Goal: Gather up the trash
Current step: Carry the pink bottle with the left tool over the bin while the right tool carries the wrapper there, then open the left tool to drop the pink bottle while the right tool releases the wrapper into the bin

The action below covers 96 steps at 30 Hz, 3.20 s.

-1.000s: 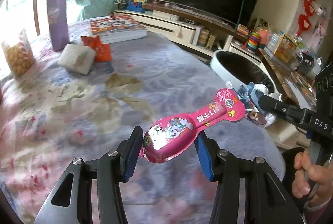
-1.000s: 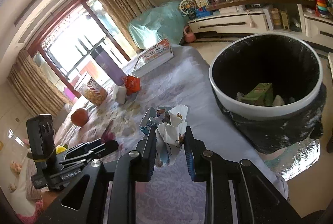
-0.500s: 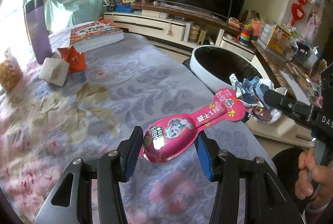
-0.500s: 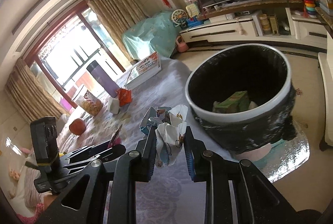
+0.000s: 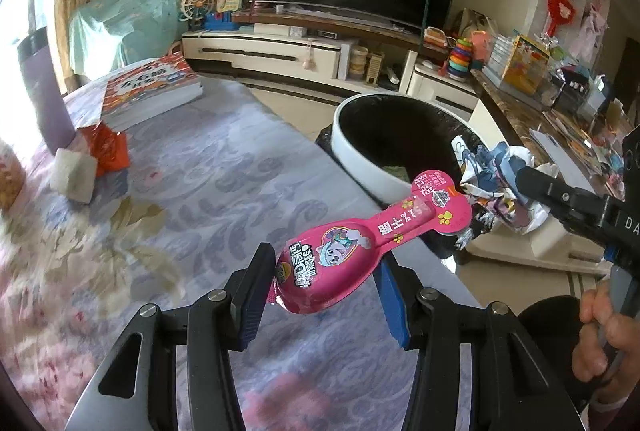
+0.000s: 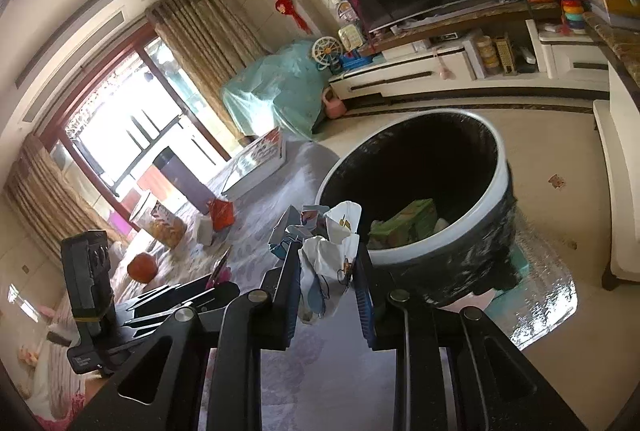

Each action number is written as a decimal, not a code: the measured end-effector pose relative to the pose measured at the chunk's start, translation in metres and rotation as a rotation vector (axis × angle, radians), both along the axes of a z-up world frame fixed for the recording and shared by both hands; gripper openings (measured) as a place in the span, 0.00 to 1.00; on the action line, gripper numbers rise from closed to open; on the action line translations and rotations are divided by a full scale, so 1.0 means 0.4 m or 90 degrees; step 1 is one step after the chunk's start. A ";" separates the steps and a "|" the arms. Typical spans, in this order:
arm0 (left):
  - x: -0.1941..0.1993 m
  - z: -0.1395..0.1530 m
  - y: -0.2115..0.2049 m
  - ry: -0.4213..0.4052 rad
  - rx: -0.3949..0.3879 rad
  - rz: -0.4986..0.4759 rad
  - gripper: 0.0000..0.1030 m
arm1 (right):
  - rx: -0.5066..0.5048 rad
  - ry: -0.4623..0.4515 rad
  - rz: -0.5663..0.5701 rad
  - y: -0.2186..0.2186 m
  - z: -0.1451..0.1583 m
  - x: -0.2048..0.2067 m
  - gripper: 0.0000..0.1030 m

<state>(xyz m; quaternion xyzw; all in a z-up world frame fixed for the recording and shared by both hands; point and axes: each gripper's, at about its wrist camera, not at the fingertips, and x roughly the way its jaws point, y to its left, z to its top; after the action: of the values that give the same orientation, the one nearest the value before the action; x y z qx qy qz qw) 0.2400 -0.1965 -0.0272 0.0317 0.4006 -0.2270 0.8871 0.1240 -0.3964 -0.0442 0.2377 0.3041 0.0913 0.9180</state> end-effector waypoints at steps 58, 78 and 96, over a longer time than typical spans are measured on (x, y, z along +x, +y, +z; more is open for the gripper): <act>0.227 -0.029 -0.244 -0.001 0.053 -0.059 0.47 | -0.020 0.006 -0.038 -0.144 0.003 0.132 0.24; 0.269 -0.030 -0.283 0.008 0.069 -0.058 0.48 | -0.027 0.026 -0.050 -0.159 -0.004 0.170 0.24; 0.254 -0.028 -0.276 0.008 0.078 -0.058 0.63 | -0.015 0.032 -0.066 -0.181 0.002 0.165 0.56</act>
<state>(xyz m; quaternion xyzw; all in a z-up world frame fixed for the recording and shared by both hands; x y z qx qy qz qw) 0.3416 -0.3070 -0.0383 0.1029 0.4173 -0.2420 0.8699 0.1900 -0.4686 -0.0434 0.2444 0.3154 0.0341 0.9163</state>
